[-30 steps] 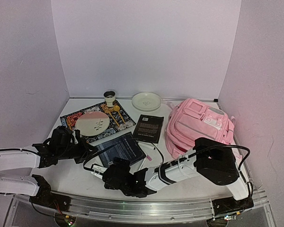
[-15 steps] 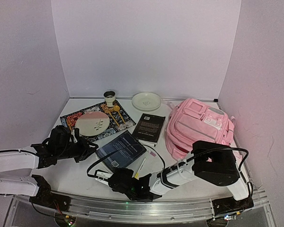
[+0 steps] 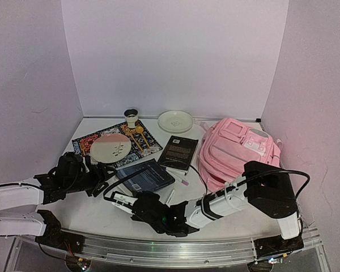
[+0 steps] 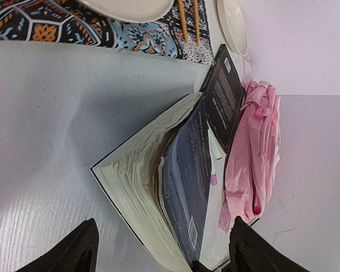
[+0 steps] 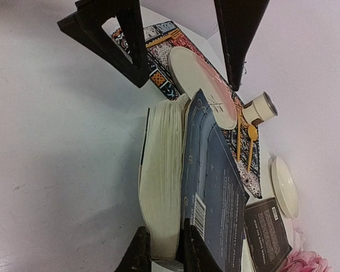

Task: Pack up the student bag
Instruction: Pass from the right arm to the left

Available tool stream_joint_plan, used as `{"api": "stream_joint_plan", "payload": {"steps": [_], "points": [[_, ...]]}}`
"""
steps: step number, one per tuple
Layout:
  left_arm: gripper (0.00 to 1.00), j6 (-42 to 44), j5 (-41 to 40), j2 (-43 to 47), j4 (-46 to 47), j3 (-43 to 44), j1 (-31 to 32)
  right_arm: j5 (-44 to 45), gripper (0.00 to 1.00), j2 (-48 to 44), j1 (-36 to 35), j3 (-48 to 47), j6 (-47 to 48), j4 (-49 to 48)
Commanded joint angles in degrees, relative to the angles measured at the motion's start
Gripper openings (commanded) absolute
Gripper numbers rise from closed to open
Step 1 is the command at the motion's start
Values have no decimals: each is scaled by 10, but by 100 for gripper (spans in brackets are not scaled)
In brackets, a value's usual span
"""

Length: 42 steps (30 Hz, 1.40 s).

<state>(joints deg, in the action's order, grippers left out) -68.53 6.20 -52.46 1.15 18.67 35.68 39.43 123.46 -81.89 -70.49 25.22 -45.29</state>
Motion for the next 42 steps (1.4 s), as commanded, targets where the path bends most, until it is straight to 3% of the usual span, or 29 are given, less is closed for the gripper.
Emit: {"api": "stream_joint_plan", "payload": {"steps": [1,11,26,35,39,42], "points": [[86,-33,28,-15,33,-9,0,-6,4,-40,-2,-2,-15,-42],[95,-69,48,-91,92,-15,2,-14,3,-53,-2,9,-28,-56],[86,-108,59,-193,234,4,13,-28,4,-65,-3,5,-35,-66],[61,-118,46,-202,281,7,15,-36,9,-65,-6,9,-38,-65],[41,-116,38,-190,287,2,15,-37,12,-73,-6,19,-49,-52],[19,-116,31,-175,289,-5,15,-42,17,-82,-6,22,-60,-31]]}}
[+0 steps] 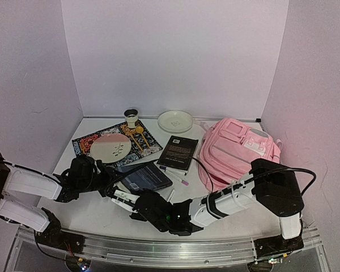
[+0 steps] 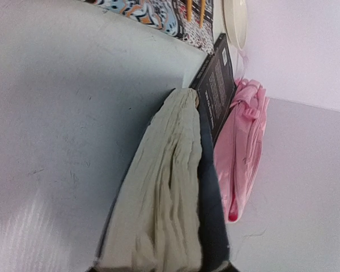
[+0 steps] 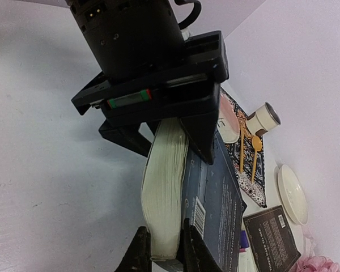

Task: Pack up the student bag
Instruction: Pass from the right arm to the left, then grab the largest pocket of the student bag.

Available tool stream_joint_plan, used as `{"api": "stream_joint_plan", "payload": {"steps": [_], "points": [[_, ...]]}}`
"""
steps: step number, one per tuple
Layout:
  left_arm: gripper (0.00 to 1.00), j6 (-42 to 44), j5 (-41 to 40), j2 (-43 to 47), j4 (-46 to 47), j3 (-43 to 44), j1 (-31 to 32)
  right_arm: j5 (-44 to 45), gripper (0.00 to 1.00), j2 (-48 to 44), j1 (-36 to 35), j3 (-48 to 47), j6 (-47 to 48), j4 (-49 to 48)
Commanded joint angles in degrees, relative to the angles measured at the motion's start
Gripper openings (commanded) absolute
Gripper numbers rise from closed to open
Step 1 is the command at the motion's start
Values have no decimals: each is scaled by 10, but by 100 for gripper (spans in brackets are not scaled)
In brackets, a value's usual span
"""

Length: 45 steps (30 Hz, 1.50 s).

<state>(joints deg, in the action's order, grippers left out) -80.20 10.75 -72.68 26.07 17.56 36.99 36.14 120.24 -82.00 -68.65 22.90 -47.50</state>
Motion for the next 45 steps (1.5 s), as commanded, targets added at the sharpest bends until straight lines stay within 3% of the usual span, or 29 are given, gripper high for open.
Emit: {"api": "stream_joint_plan", "payload": {"steps": [1,7,15,31,45], "points": [[15,2,-16,32,40,4,2,-12,18,-53,-5,3,-41,2],[0,5,-22,75,40,-8,1,-27,37,-86,-5,4,-68,74],[0,40,-35,135,39,-14,-2,-12,58,-150,-1,-7,-111,229],[0,108,-11,205,42,12,-24,28,69,-266,130,11,-310,598],[0,112,27,157,82,51,-27,9,70,-300,245,75,-430,740]]}}
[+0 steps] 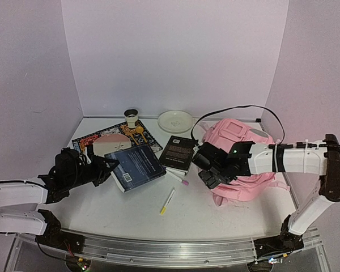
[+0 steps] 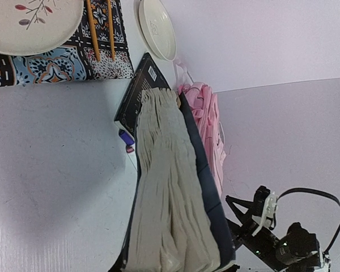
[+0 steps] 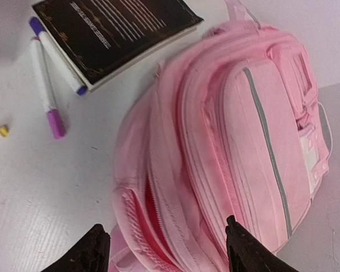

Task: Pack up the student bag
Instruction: Grab the largest pocket of the student bag.

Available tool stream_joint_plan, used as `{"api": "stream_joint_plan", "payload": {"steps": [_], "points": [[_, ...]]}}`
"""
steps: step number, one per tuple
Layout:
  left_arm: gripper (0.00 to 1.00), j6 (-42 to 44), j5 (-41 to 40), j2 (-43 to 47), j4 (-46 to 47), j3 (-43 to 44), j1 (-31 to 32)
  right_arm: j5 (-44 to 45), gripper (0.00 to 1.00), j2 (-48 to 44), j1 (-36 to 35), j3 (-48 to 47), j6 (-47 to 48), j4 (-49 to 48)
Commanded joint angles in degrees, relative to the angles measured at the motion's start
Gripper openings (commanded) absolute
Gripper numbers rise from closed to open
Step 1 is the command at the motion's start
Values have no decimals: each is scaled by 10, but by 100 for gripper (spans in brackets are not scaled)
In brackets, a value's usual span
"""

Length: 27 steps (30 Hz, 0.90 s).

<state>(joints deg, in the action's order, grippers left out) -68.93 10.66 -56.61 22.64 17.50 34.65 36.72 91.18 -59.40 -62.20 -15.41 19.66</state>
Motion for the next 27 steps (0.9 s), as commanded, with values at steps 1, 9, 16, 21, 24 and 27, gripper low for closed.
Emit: {"api": "stream_joint_plan", "payload": {"steps": [1,9,16,21,24,27], "points": [[0,-2,32,-6,121,53,-4,1,70,-7,24,10,-47,69],[0,-16,54,-19,141,55,-4,-8,67,34,51,18,-44,70],[0,-24,76,-38,158,60,-4,17,64,49,65,20,-54,71],[0,-36,102,-63,186,66,-4,50,52,58,80,8,-57,72],[0,-51,119,-79,209,67,-3,54,39,59,85,6,-52,72],[0,-66,138,-99,235,70,-1,47,18,43,85,-4,-44,73]]}}
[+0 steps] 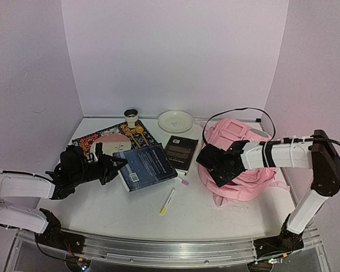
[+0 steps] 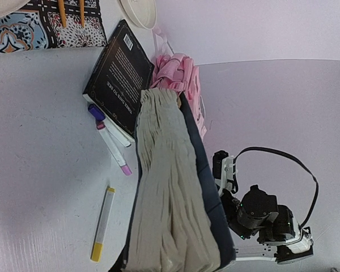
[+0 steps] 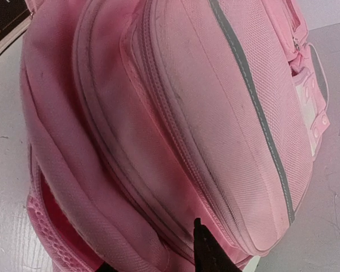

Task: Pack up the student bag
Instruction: Grab the largest pocket of the student bag.

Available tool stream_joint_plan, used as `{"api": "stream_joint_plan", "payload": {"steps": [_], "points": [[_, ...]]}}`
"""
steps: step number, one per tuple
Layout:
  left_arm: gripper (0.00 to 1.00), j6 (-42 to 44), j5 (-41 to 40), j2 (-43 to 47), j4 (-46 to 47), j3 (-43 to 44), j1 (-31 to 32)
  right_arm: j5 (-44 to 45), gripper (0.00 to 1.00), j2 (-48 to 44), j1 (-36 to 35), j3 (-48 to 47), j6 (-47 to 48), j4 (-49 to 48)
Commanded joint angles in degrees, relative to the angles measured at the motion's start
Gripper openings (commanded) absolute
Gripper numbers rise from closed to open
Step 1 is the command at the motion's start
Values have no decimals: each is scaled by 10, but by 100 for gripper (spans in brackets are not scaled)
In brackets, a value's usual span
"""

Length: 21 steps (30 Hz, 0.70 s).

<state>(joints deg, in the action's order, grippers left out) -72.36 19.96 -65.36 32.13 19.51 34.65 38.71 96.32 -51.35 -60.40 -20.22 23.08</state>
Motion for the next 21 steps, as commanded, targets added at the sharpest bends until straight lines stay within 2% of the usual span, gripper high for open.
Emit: {"api": "stream_joint_plan", "payload": {"steps": [1,4,13,21], "points": [[0,-37,51,-20,149,51,2,25,12,-20,4,-28,9,39],[0,-51,60,-44,175,60,16,18,0,-53,5,-46,19,39],[0,-64,67,-123,228,114,75,-11,0,-115,4,-104,33,37],[0,-122,82,-214,296,151,101,-45,0,-149,4,-114,43,-2]]}}
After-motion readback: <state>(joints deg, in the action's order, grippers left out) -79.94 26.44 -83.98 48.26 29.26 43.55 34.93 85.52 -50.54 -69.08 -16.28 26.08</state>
